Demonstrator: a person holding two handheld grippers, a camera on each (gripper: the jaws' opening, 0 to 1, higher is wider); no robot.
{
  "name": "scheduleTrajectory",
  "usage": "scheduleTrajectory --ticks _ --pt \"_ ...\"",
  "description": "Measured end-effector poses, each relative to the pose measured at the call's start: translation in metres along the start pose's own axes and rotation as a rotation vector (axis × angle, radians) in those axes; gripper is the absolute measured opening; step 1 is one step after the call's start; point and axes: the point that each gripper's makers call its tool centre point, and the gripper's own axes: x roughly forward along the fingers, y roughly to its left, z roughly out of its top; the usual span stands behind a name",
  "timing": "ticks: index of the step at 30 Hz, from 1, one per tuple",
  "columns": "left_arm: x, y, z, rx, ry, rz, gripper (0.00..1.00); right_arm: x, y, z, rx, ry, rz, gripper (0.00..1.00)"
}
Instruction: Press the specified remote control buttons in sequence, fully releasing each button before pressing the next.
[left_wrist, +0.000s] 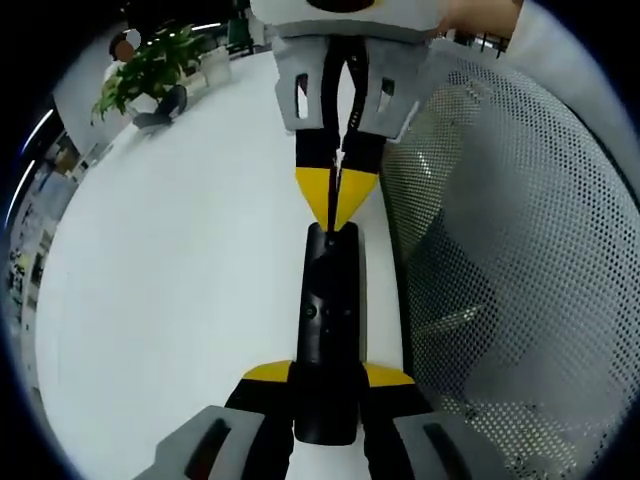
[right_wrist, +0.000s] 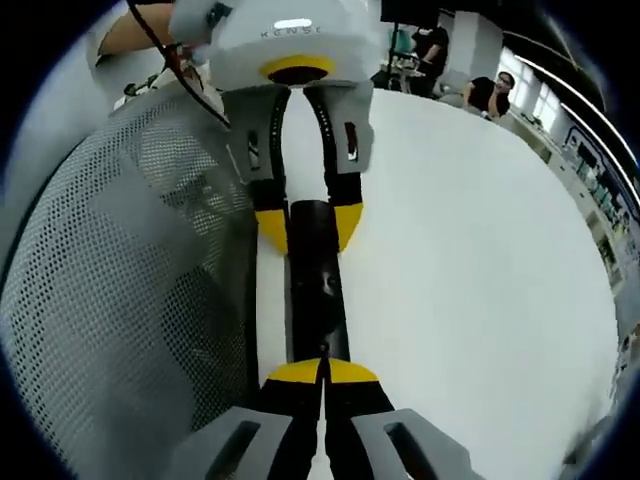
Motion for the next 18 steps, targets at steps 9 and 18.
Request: scheduleTrajectory --ticks 9,18 --pt "-0.001 0.0 0.0 -0.01 -0.023 0.002 0.23 -0.002 -0.003 0.002 0.259 -0.156 -0.011 0.0" --pt "-0.001 0.0 0.0 -0.016 -0.032 0.003 0.23 0.0 -0.002 0.013 0.172 -0.14 0.001 0.0"
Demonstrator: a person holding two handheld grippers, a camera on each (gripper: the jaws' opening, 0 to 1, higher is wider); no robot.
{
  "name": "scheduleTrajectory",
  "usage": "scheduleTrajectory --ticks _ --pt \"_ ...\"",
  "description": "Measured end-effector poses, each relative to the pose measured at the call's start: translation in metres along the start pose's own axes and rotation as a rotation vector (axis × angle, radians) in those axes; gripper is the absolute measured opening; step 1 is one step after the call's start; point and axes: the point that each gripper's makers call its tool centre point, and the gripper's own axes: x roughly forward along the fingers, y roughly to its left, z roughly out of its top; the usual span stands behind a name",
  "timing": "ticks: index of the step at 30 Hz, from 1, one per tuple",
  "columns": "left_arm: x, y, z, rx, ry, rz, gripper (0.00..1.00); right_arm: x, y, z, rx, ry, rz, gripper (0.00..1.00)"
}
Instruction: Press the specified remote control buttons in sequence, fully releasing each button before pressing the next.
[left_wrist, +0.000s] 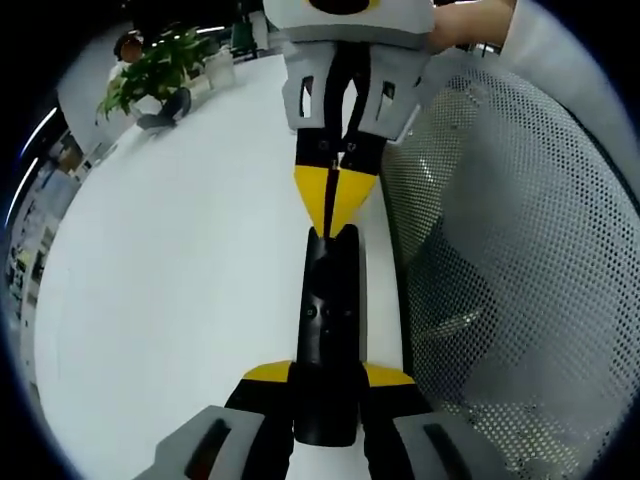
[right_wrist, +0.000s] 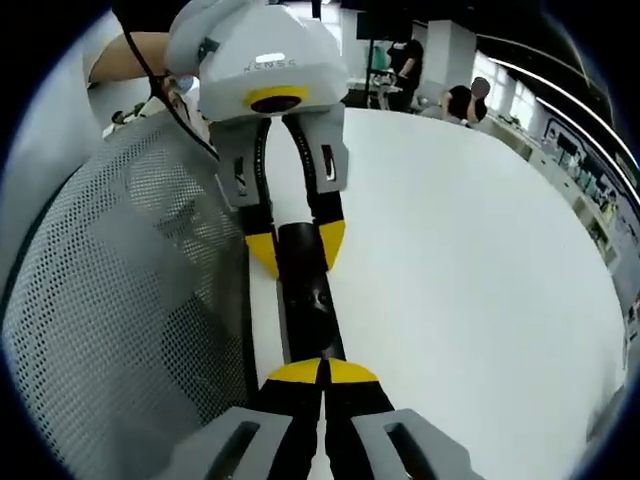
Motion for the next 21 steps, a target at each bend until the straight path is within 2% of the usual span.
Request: scheduleTrajectory --ticks 2,3,4,7,10,13,15,18,19,21 --pt "0.0 0.0 0.0001 -0.002 -0.002 0.0 0.23 0.0033 0.0041 -0.0024 -0.032 0.027 0.019 0.0" --pt "-0.0001 0.0 0.0 -0.002 -0.004 0.0 0.23 0.0015 0.0014 -0.002 -0.081 0.036 0.002 0.0" --pt "-0.0002 0.0 -0.0001 -0.003 -0.006 0.0 0.23 0.0014 0.003 -0.0022 -0.081 0.042 -0.001 0.0" --pt "-0.0003 -0.0003 0.0002 0.014 -0.01 -0.001 0.23 0.0022 0.0029 -0.0033 -0.168 0.052 -0.018 0.0" --pt "-0.0012 0.0002 -0.0008 0.006 -0.034 -0.003 0.23 0.0031 0.0032 -0.0031 -0.188 0.068 -0.021 0.0" --pt "-0.002 0.0002 -0.0007 -0.007 -0.09 -0.002 0.23 0.0031 0.0015 -0.0027 -0.162 0.076 -0.029 0.0" --pt "-0.0025 0.0005 -0.001 -0.007 -0.115 -0.008 0.23 0.0029 0.0007 -0.0025 -0.128 0.054 -0.033 0.0" --pt "-0.0026 0.0004 -0.0011 -0.009 -0.135 -0.009 0.23 0.0006 0.0002 -0.0006 0.018 -0.019 -0.007 0.0" --pt "-0.0028 0.0 -0.0009 -0.009 -0.143 -0.007 0.23 -0.0001 0.001 -0.0006 0.051 -0.025 0.004 0.0" --pt "-0.0031 0.0001 -0.0003 -0.019 -0.162 -0.005 0.23 -0.0006 -0.0002 0.0008 0.024 -0.027 0.0 0.0"
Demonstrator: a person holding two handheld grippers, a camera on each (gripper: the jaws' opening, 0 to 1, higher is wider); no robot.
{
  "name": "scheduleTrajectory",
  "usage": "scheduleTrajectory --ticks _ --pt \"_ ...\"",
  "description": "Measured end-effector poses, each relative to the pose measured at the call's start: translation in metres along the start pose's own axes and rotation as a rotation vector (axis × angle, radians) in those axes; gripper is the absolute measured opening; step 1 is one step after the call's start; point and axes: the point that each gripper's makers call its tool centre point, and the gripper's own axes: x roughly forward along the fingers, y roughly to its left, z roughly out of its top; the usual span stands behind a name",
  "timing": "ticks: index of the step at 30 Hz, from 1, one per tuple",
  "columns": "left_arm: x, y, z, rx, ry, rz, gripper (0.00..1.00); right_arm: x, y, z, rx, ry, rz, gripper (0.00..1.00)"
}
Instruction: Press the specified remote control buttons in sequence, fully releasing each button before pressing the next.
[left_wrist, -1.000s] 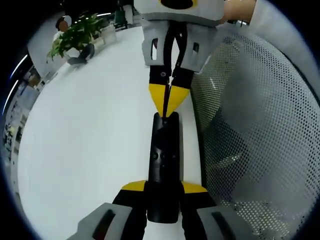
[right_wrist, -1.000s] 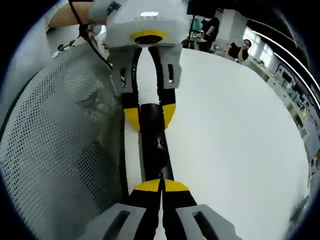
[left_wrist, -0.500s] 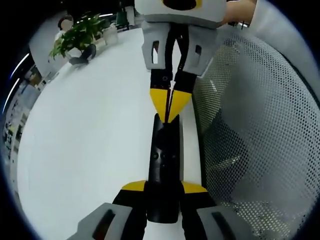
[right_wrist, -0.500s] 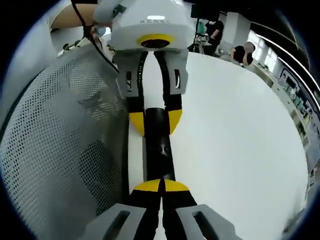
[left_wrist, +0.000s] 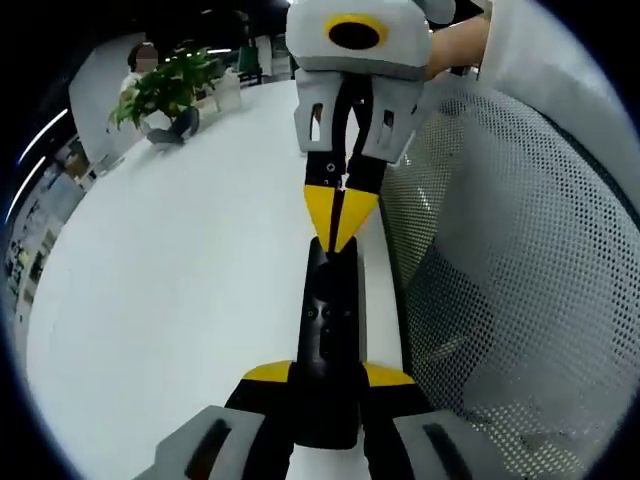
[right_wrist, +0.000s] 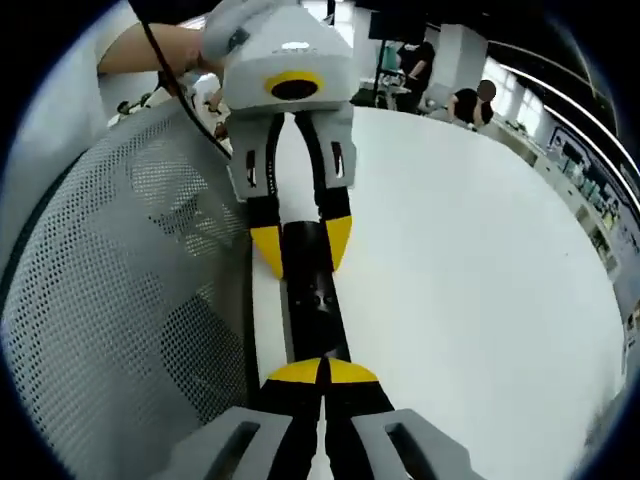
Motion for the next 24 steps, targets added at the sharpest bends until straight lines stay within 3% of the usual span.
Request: scheduleTrajectory --ticks 13,20,24 --pt "0.0 0.0 0.002 0.011 -0.013 -0.002 0.23 0.009 0.004 0.006 -0.133 0.044 0.016 0.0" --pt "0.0 -0.001 0.002 -0.018 -0.091 0.013 0.25 0.012 0.005 0.007 -0.178 0.072 -0.005 0.0" --pt "0.001 0.0 0.002 -0.022 -0.079 0.019 0.23 0.012 0.005 0.007 -0.209 0.116 -0.017 0.0"
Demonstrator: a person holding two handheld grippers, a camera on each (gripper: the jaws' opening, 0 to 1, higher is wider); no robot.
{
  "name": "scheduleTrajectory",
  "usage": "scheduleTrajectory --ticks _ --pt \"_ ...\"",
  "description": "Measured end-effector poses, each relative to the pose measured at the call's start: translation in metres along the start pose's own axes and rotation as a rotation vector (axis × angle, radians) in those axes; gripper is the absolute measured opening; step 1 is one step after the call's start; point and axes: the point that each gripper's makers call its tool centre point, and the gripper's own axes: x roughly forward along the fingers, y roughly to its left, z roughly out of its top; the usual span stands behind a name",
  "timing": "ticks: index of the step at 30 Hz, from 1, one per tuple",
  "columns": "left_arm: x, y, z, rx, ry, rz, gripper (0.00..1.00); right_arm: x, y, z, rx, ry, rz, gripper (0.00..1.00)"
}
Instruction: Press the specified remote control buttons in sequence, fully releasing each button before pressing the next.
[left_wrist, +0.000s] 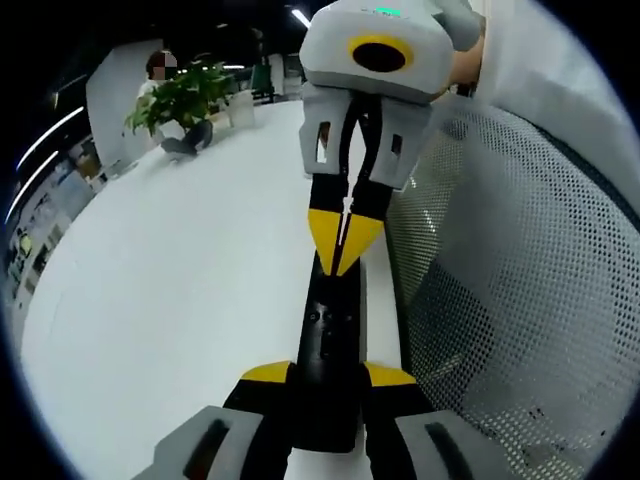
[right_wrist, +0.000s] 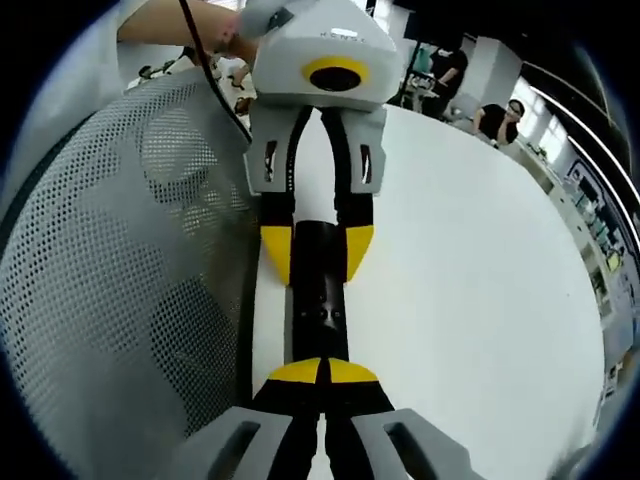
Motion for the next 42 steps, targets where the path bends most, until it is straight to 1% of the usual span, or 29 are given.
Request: scheduleTrajectory --ticks 2,3,4,5,6,8,11,12,14,15,19,22,23,24,25,26,27,28,29,30,32,33,34,35,39,42 --pt "0.001 0.001 -0.001 0.011 0.007 -0.004 0.23 -0.001 -0.001 -0.002 -0.002 -0.009 0.008 0.0" --pt "0.001 0.001 -0.001 0.01 0.011 -0.006 0.23 -0.002 -0.001 -0.002 -0.008 -0.027 0.012 0.0" --pt "0.001 0.001 -0.001 0.011 0.016 -0.007 0.23 -0.002 -0.001 0.0 0.048 -0.067 0.012 0.0" --pt "0.002 0.001 -0.001 0.013 0.026 -0.006 0.23 -0.003 0.0 -0.001 0.076 -0.078 0.014 0.0" --pt "0.002 0.0 -0.001 0.011 0.032 -0.006 0.23 -0.004 0.001 -0.001 0.083 -0.089 0.026 0.0" --pt "0.003 0.0 -0.001 0.007 0.04 -0.004 0.23 -0.005 0.0 -0.002 0.097 -0.095 0.019 0.04" --pt "0.003 0.0 0.0 0.014 0.046 -0.009 0.23 -0.003 -0.002 0.001 0.11 -0.106 0.026 0.05" --pt "0.003 -0.001 0.0 0.014 0.046 -0.01 0.23 -0.002 -0.002 0.003 0.117 -0.112 0.035 0.07" --pt "0.003 -0.001 0.0 0.017 0.05 -0.013 0.23 0.001 -0.001 0.003 0.12 -0.098 0.049 0.09" --pt "0.003 -0.001 -0.001 0.015 0.051 -0.013 0.23 0.0 0.0 0.004 0.101 -0.101 0.055 0.09" --pt "0.003 -0.002 0.0 0.011 0.043 -0.012 0.23 0.0 -0.001 0.003 0.101 -0.078 0.083 0.09" --pt "0.002 -0.002 -0.001 0.009 0.032 -0.013 0.23 0.002 0.0 0.004 0.05 -0.023 0.106 0.09" --pt "0.002 -0.002 -0.001 0.009 0.03 -0.013 0.23 0.002 0.001 0.003 0.051 0.001 0.11 0.09" --pt "0.002 -0.002 -0.001 0.009 0.027 -0.013 0.23 0.003 0.001 0.003 0.03 0.029 0.119 0.09" --pt "0.002 -0.002 -0.001 0.01 0.026 -0.013 0.23 0.003 0.001 0.003 0.048 0.048 0.119 0.09" --pt "0.002 -0.002 -0.001 0.01 0.026 -0.013 0.23 0.004 0.001 0.003 0.021 0.059 0.12 0.09" --pt "0.002 -0.002 -0.001 0.011 0.026 -0.014 0.23 0.004 0.002 0.004 0.008 0.055 0.123 0.09" --pt "0.002 -0.002 -0.001 0.01 0.025 -0.014 0.23 0.003 0.001 0.003 0.028 0.047 0.123 0.09" --pt "0.002 -0.002 -0.001 0.01 0.024 -0.014 0.23 0.003 0.0 0.005 0.071 -0.007 0.118 0.09" --pt "0.002 -0.002 -0.001 0.01 0.023 -0.014 0.23 0.003 0.0 0.005 0.095 -0.045 0.109 0.09" --pt "0.002 -0.002 -0.001 0.007 0.018 -0.013 0.23 0.001 -0.001 0.005 0.069 -0.122 0.08 0.09" --pt "0.002 -0.002 -0.001 0.006 0.015 -0.013 0.23 0.0 -0.001 0.004 0.099 -0.147 0.059 0.09" --pt "0.002 -0.001 -0.001 0.007 0.014 -0.014 0.23 0.0 0.0 0.004 0.104 -0.169 0.049 0.09" --pt "0.002 -0.001 -0.001 0.007 0.013 -0.014 0.23 0.0 0.001 0.003 0.087 -0.17 0.05 0.09" --pt "0.002 -0.001 -0.001 0.008 0.013 -0.014 0.23 0.003 0.001 0.01 0.068 -0.187 0.066 0.09" --pt "0.001 -0.001 -0.001 0.007 0.011 -0.014 0.23 0.004 0.001 0.011 0.043 -0.139 0.096 0.09"
